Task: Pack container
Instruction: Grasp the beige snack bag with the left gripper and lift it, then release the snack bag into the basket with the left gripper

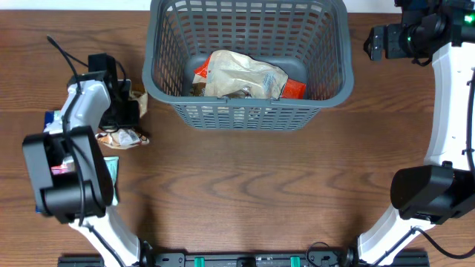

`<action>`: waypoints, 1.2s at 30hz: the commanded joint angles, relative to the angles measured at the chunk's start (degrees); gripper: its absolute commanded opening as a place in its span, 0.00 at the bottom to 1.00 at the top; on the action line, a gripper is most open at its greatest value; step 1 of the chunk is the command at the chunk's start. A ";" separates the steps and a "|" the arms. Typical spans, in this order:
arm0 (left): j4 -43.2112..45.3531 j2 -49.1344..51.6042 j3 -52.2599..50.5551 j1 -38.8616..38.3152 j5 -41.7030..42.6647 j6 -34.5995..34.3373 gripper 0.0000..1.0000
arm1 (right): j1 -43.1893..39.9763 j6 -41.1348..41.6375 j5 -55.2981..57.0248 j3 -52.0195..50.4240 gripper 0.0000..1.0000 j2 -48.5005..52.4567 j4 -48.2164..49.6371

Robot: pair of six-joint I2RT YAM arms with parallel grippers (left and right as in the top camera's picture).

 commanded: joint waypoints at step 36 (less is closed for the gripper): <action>6.03 -25.46 31.56 -23.54 10.73 23.93 0.06 | -0.79 -0.42 0.31 0.02 0.99 0.44 -0.79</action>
